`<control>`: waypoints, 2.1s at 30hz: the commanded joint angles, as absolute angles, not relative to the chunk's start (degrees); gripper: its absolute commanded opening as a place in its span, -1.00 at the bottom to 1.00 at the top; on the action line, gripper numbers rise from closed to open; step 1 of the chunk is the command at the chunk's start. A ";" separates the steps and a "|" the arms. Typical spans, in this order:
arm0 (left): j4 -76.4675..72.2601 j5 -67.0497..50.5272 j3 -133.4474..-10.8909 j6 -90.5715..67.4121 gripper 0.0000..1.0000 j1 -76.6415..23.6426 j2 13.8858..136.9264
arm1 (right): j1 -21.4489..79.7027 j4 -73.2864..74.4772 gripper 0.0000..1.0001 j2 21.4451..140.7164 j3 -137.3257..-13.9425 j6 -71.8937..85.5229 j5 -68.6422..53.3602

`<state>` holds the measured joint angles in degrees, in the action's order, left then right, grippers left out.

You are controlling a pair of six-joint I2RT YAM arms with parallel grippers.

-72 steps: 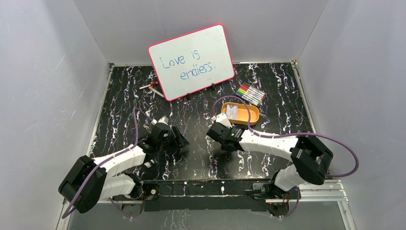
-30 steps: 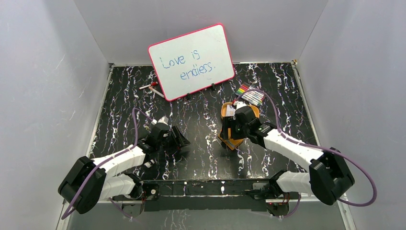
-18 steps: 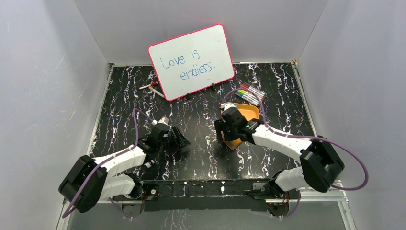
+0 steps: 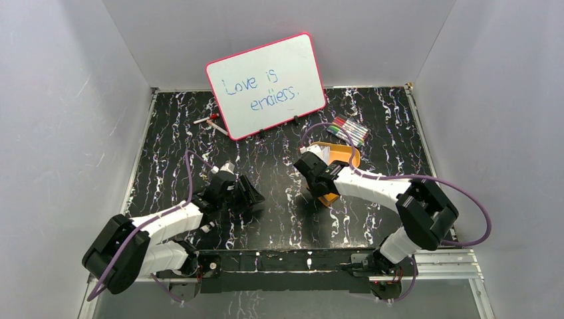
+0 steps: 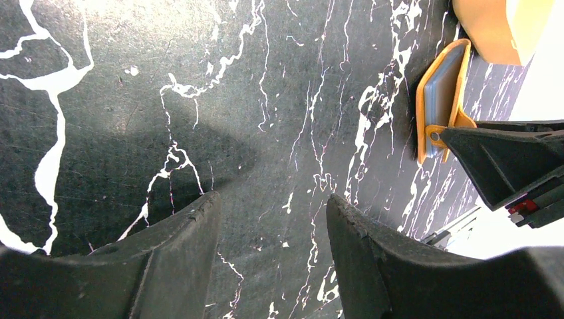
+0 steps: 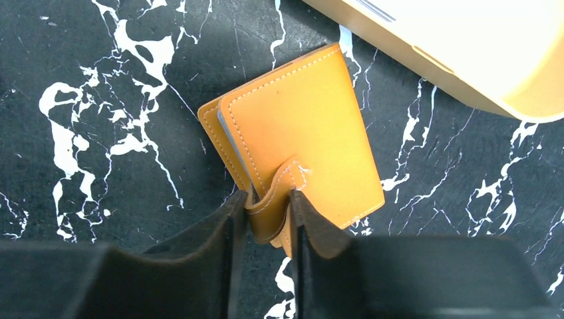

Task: Put the credit cards into the card holder
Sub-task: Pick up the card holder from the center of the board.

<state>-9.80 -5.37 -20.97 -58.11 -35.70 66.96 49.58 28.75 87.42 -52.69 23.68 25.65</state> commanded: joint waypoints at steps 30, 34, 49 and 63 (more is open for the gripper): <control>10.99 7.79 -22.38 -58.39 0.13 -35.16 44.78 | 45.27 -11.73 -1.00 66.13 -31.34 56.26 -8.49; 5.63 4.15 -21.32 -59.23 0.12 -35.16 49.17 | 44.16 -9.75 -1.00 64.16 -28.38 57.92 -6.51; -30.87 -11.76 -16.60 -64.74 0.13 -35.30 69.87 | 39.46 -14.08 -1.00 57.93 -18.35 63.55 -11.11; -33.66 -14.41 -13.46 -65.02 0.14 -36.65 69.78 | 45.40 -30.40 -1.00 56.73 -16.39 73.43 -13.11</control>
